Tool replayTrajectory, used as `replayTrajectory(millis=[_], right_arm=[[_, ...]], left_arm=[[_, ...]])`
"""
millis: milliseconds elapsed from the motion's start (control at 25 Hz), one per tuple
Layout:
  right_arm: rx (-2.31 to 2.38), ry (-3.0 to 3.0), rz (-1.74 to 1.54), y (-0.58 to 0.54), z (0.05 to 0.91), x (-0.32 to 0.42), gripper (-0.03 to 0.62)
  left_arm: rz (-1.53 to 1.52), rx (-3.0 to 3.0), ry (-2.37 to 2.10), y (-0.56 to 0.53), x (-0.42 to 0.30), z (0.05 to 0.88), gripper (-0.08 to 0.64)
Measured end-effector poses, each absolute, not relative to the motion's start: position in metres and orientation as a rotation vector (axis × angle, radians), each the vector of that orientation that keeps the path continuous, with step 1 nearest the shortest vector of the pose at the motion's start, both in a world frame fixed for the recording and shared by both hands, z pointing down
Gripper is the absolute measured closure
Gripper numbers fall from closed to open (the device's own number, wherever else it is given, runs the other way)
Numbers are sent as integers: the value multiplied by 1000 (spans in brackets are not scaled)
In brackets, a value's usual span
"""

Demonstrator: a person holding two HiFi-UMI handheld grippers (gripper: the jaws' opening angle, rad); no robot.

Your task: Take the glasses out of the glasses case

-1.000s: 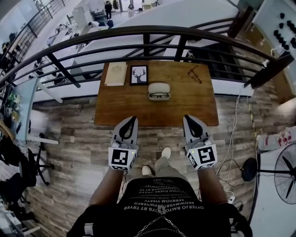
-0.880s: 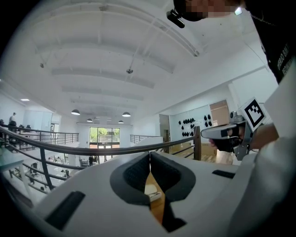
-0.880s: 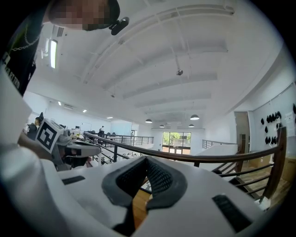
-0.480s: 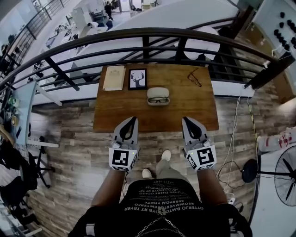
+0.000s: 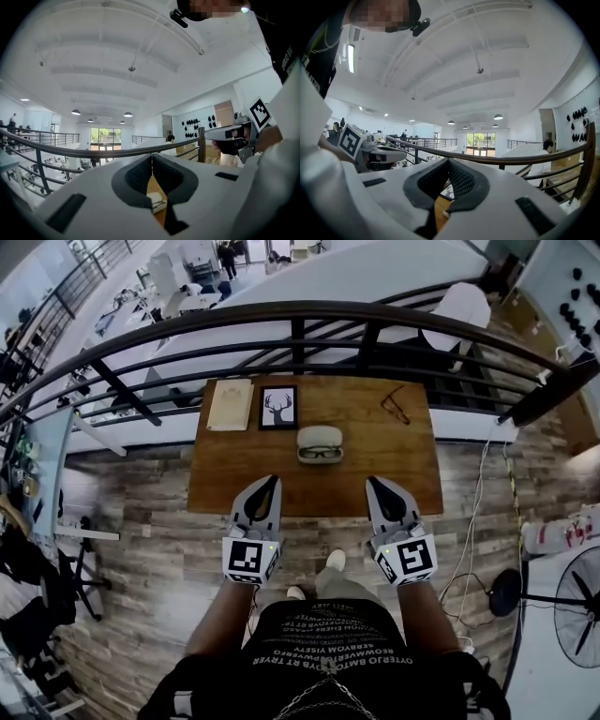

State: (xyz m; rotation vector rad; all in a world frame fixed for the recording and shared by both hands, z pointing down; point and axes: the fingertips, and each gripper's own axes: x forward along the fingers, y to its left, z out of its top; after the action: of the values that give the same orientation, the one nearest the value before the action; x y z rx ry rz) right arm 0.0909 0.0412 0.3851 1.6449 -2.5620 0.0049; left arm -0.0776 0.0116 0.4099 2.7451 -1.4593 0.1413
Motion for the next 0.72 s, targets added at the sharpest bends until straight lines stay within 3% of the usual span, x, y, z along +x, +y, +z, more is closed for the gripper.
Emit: replayTrajectory(millis=[720], right_arm=[[1539,-2676,-26,-26,374,120,578]], left_arm=[[123,2702,-1575,-47,-43,391,532]])
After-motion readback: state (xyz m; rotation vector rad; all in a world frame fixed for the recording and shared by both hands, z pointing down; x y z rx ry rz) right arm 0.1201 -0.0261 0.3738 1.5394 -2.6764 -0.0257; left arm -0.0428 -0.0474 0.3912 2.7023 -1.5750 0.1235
